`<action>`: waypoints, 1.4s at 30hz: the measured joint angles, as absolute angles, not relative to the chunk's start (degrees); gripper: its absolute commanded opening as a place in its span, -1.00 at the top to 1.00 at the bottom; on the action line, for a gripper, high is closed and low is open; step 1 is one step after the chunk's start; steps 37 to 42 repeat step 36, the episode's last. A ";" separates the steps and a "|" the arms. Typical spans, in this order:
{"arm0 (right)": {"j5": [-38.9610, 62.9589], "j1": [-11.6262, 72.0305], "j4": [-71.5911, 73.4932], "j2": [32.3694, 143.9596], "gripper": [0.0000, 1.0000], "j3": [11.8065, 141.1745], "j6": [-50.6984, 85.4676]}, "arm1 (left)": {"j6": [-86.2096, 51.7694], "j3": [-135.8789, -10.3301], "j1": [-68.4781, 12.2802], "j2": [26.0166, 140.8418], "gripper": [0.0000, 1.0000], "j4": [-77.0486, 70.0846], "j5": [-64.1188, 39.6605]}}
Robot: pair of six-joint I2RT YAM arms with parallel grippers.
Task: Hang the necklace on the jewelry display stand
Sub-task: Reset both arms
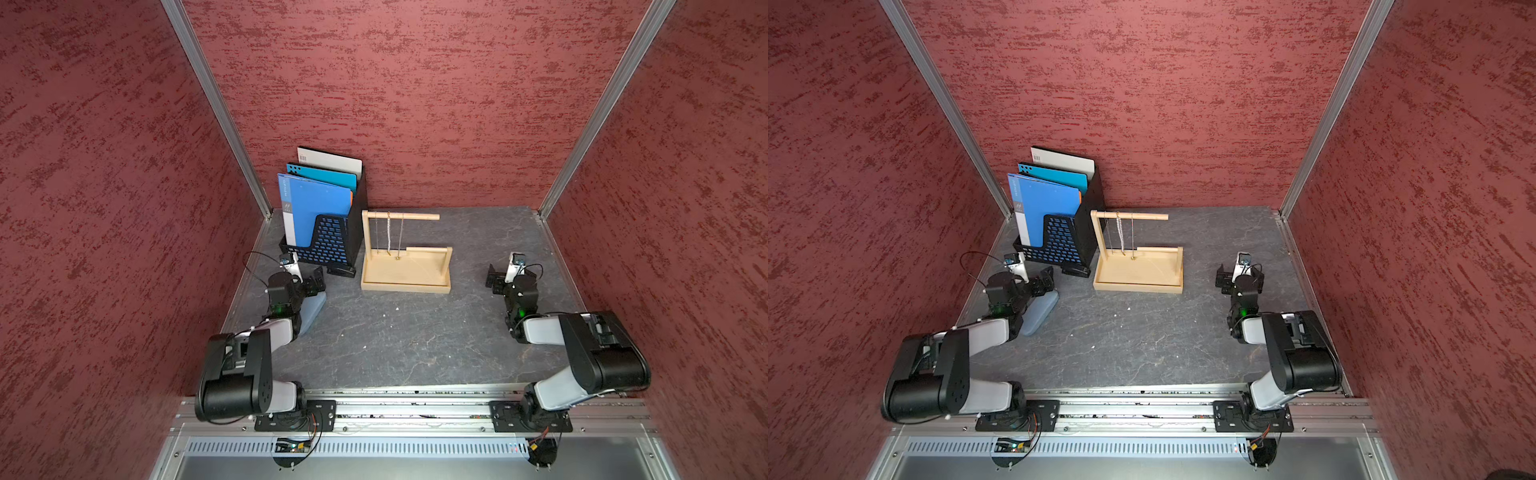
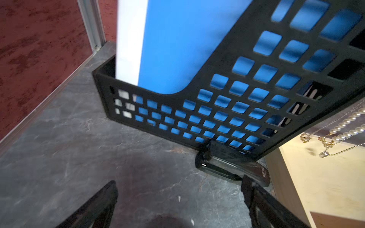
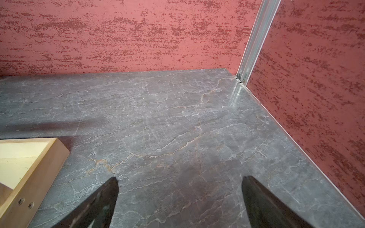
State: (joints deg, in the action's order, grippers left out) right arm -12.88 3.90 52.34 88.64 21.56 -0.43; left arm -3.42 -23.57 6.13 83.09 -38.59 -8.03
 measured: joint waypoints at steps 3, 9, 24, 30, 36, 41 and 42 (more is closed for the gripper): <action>-12.84 3.90 52.45 88.64 -0.98 21.56 -0.40 | -1.37 -23.24 2.96 86.59 -0.99 -42.39 -7.20; -12.80 3.90 52.47 88.64 -0.97 21.56 -0.40 | -0.25 -22.37 2.52 87.96 -0.99 -47.27 -6.70; -12.64 3.90 52.47 88.64 -0.97 21.56 -0.40 | -0.10 -22.37 2.55 87.96 -0.99 -49.43 -5.91; -12.64 3.90 52.47 88.64 -0.97 21.56 -0.40 | -0.08 -22.37 2.55 87.96 -0.99 -49.78 -5.91; -12.64 3.90 52.47 88.64 -0.98 21.56 -0.40 | -0.03 -22.37 2.55 87.96 -0.99 -49.80 -5.91; -12.64 3.90 52.47 88.64 -0.98 21.56 -0.40 | -0.03 -22.37 2.55 87.96 -0.99 -49.80 -5.91; -12.64 3.90 52.47 88.64 -0.98 21.56 -0.40 | -0.03 -22.37 2.55 87.96 -0.99 -49.80 -5.91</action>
